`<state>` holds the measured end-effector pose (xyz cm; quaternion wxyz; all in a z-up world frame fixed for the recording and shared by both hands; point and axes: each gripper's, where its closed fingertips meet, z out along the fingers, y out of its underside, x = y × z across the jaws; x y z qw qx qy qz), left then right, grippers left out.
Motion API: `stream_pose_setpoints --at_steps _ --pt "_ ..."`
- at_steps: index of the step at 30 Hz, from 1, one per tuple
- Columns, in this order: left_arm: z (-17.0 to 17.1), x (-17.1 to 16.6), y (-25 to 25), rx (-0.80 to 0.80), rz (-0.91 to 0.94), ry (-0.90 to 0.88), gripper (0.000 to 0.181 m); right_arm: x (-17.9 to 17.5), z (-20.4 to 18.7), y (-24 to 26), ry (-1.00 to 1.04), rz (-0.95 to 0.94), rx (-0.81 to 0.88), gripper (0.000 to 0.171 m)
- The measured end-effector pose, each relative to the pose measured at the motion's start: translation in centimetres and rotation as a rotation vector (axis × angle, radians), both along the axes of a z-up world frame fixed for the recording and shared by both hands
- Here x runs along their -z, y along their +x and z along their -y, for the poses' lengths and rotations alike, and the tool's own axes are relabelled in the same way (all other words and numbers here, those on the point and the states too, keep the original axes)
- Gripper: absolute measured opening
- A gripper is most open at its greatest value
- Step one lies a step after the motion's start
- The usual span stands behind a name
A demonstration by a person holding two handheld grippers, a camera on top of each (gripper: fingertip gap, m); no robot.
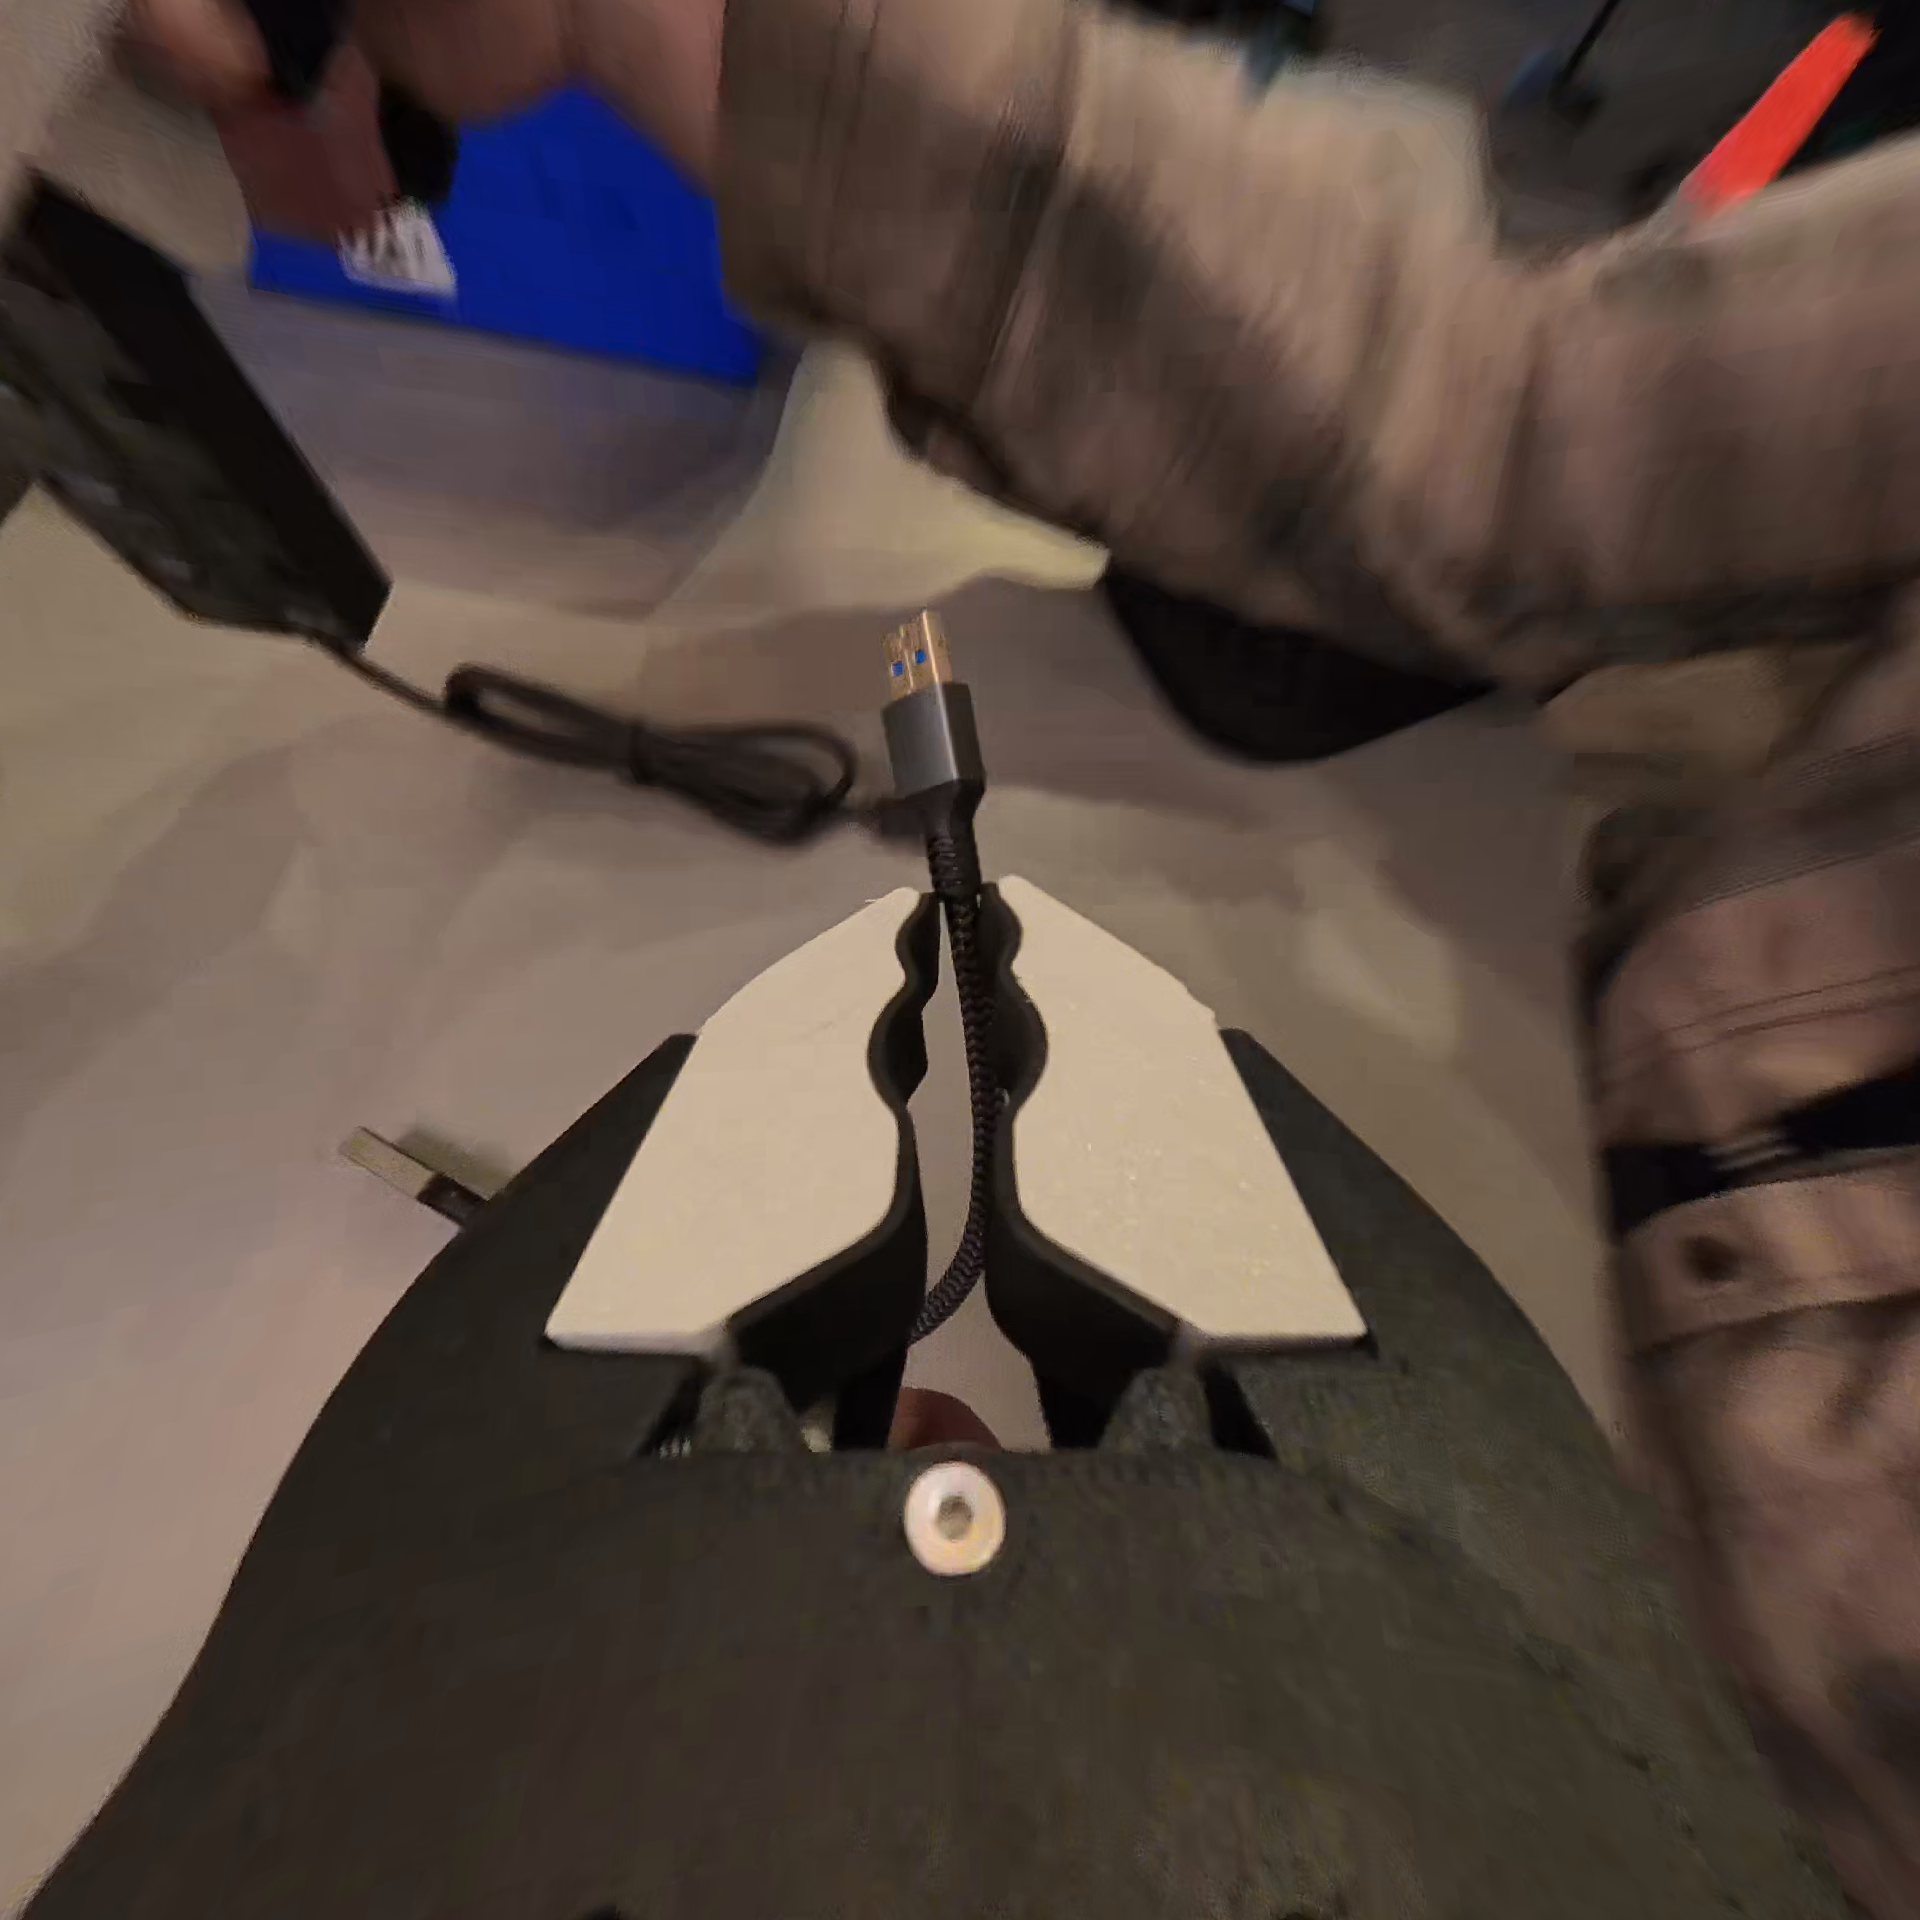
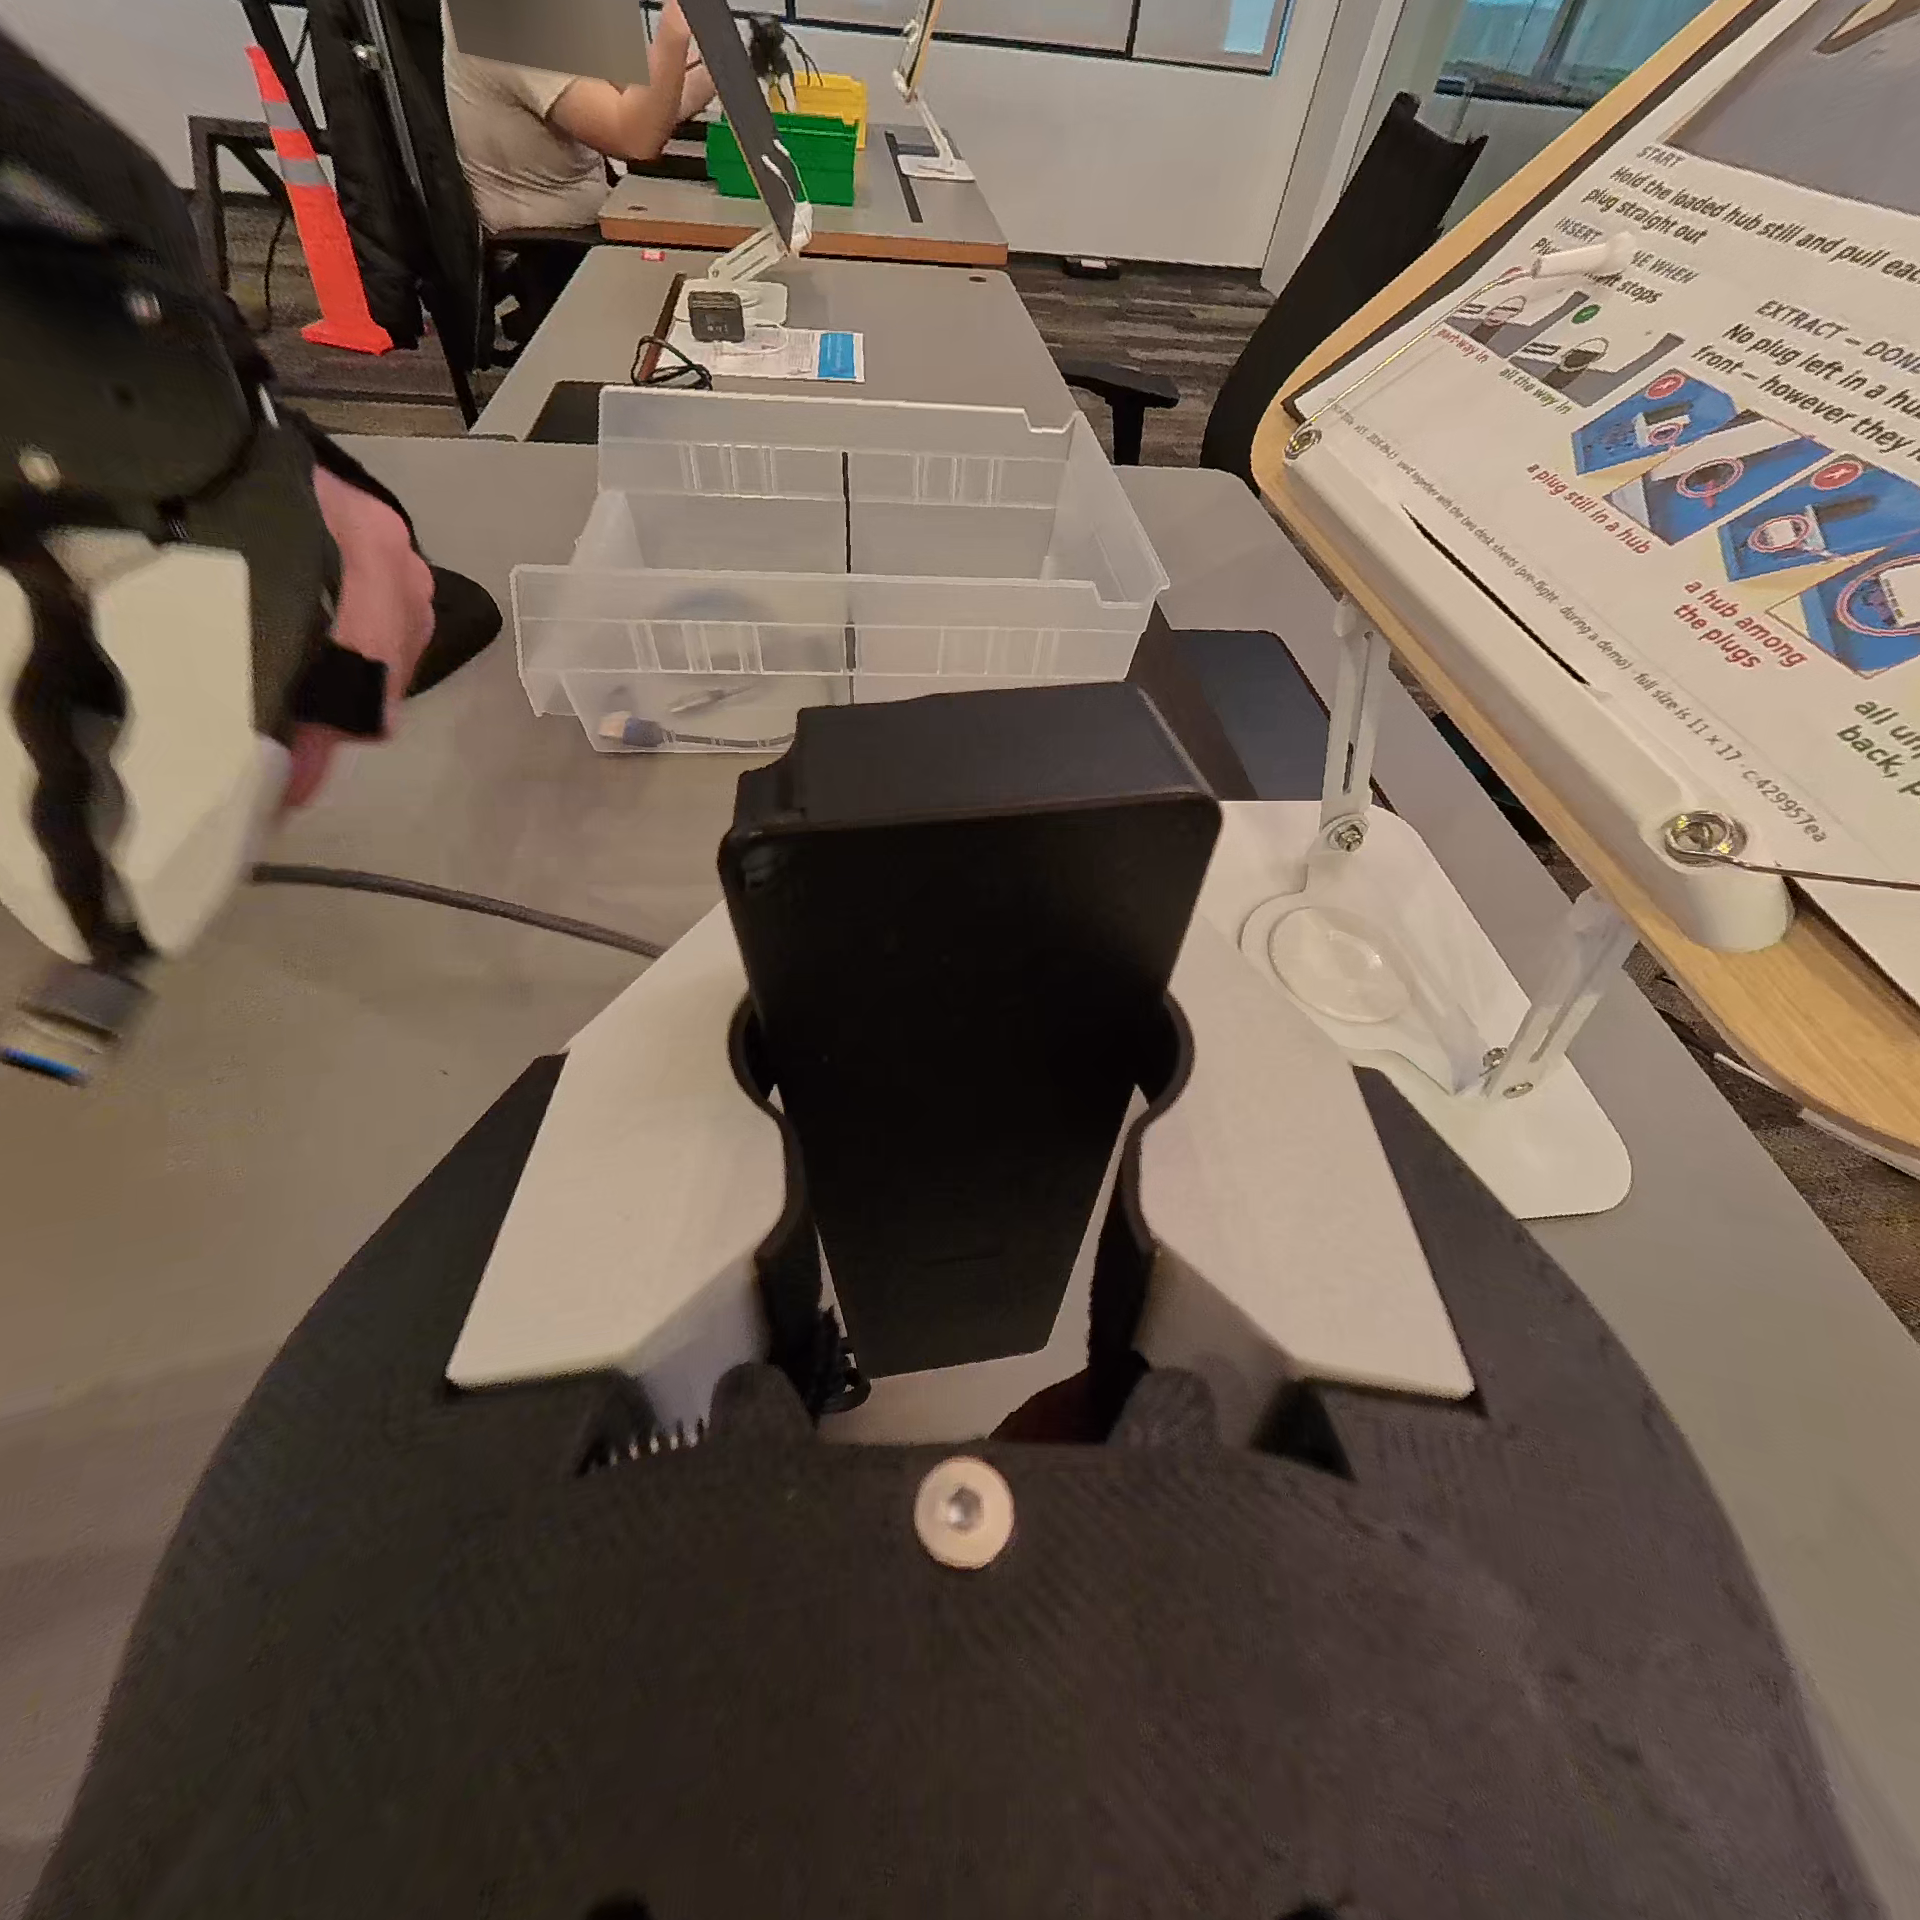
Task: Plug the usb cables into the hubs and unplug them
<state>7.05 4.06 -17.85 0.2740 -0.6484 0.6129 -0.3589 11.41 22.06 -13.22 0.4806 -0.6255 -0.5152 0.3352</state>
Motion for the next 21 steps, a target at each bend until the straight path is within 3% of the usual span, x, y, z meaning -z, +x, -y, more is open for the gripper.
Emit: stream_pose_setpoints --at_steps 1,4,7,9,13,21 --pt "0.9 -2.2 0.1 0.031 0.096 -0.060 0.008 0.0 0.0 0.1 0.000 -0.002 0.002 0.063" --pt "2.7 -8.0 -0.7 0.085 0.354 -0.190 0.007 -0.1 -0.1 0.4 0.000 -0.009 0.010 0.063" --pt "2.2 -9.7 -2.1 0.063 0.527 -0.290 0.007 -0.3 -0.2 0.6 0.000 -0.018 0.013 0.063" --pt "0.5 -8.5 -3.0 -0.007 0.597 -0.386 0.007 -0.3 -0.1 0.5 -0.001 -0.021 0.010 0.063" --pt "-3.3 -3.0 -3.7 -0.197 0.589 -0.535 0.007 -0.1 0.0 0.3 -0.001 -0.012 0.005 0.063" --pt "-8.3 4.4 -4.3 -0.486 0.272 -0.433 0.007 0.1 -0.2 0.6 -0.008 -0.016 0.012 0.063"
